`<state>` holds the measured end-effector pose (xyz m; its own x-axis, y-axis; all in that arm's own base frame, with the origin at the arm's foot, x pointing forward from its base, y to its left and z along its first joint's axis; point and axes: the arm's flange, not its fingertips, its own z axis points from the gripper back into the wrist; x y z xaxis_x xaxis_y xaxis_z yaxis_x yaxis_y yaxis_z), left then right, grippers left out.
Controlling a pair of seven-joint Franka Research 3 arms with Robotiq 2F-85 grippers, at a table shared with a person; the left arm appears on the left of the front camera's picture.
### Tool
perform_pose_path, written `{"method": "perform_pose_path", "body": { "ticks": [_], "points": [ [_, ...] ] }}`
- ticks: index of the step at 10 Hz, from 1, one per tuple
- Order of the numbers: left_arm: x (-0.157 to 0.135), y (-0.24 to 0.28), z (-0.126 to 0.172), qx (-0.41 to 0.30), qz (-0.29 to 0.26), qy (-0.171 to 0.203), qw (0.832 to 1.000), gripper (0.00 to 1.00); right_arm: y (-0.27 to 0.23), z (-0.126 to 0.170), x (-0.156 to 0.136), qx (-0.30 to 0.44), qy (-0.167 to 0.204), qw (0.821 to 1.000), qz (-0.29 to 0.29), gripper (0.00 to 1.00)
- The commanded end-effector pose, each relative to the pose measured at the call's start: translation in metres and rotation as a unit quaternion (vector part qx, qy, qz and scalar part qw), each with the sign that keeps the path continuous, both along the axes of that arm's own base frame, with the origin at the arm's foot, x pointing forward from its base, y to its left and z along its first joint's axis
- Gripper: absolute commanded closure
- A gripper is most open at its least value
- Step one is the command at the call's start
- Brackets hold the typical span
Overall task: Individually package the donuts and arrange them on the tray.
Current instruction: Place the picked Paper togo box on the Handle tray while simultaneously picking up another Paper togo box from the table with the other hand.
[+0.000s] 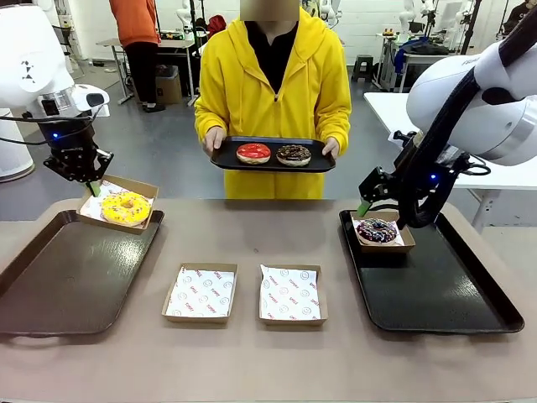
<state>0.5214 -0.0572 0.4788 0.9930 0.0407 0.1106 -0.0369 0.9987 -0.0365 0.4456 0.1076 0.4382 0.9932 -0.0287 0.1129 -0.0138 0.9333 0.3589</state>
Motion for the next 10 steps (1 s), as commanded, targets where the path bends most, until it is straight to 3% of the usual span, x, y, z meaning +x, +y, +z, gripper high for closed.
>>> {"method": "perform_pose_path", "body": {
  "ticks": [1,4,6,10],
  "points": [
    [0.000,0.000,0.003,0.003,0.004,-0.003,1.000,0.99,0.001,0.002,-0.001,-0.003,-0.001,1.000,0.000,0.00],
    [0.000,0.000,0.003,0.003,0.004,-0.003,1.000,0.99,0.000,0.001,0.000,0.000,-0.001,1.000,0.000,0.00],
    [0.007,0.006,-0.007,0.005,-0.017,0.009,1.000,0.99,0.040,-0.007,-0.013,-0.083,-0.016,0.996,-0.016,0.00],
    [0.019,0.040,-0.033,0.021,-0.033,0.016,0.999,0.99,0.102,-0.040,-0.027,-0.166,0.002,0.985,-0.041,0.00]
  ]
}}
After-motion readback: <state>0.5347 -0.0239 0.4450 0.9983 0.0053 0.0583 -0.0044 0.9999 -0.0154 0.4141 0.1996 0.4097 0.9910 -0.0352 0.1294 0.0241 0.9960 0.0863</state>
